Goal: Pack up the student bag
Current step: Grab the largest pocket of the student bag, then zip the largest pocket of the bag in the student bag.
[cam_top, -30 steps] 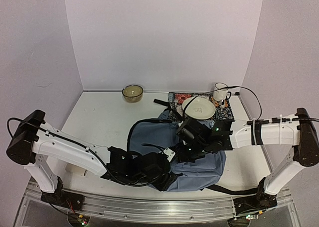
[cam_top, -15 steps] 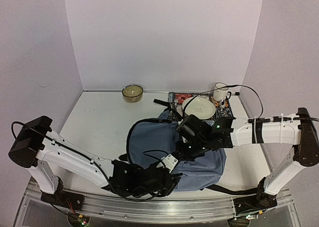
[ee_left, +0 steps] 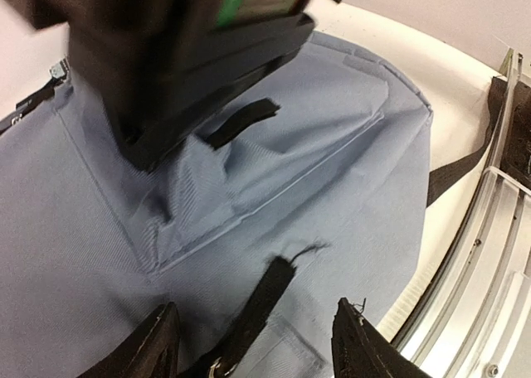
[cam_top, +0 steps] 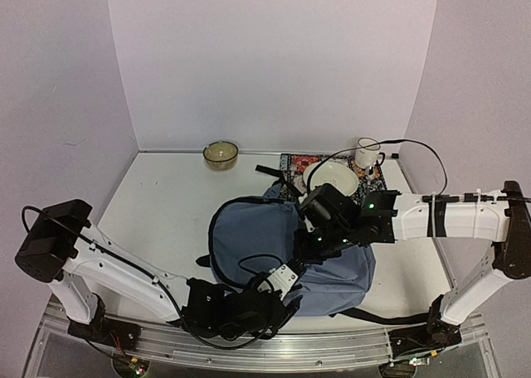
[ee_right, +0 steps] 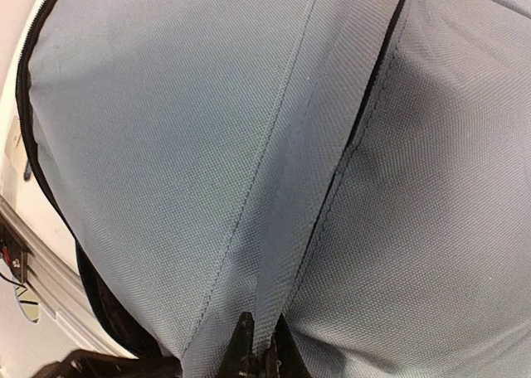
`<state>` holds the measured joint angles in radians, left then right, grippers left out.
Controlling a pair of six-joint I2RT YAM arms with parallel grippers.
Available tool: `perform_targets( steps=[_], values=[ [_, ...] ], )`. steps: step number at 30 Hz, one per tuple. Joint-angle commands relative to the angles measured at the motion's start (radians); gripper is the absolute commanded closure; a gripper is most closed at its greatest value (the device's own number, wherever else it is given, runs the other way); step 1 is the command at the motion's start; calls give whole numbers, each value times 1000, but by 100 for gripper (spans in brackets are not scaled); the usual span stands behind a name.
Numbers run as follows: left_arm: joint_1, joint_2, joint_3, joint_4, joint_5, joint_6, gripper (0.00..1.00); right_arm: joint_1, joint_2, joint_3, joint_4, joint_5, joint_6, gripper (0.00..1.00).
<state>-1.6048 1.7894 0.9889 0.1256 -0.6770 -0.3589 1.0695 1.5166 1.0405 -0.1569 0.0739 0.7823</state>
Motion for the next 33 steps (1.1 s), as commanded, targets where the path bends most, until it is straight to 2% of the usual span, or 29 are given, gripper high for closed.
perform_targets(
  steps=[1, 4, 9, 15, 25, 33],
  values=[
    [-12, 41, 65, 45, -106, 42, 38, 2, -40, 38, 73, -35, 4, 100],
    [-12, 52, 76, 44, -162, 40, 46, 2, -36, 41, 79, -42, 3, 100],
    [-12, 46, 62, 34, -227, 23, 72, 2, -49, 30, 79, -33, 3, 100],
    [-13, -19, 5, 27, -215, -26, 98, -3, -68, 11, 79, -17, 3, 100],
    [3, -186, -131, -37, -234, -176, 100, -14, -94, -31, 77, -9, -14, 100],
    [111, -334, -255, -78, -167, -342, 100, -18, -141, -89, 69, 1, -35, 100]
  ],
)
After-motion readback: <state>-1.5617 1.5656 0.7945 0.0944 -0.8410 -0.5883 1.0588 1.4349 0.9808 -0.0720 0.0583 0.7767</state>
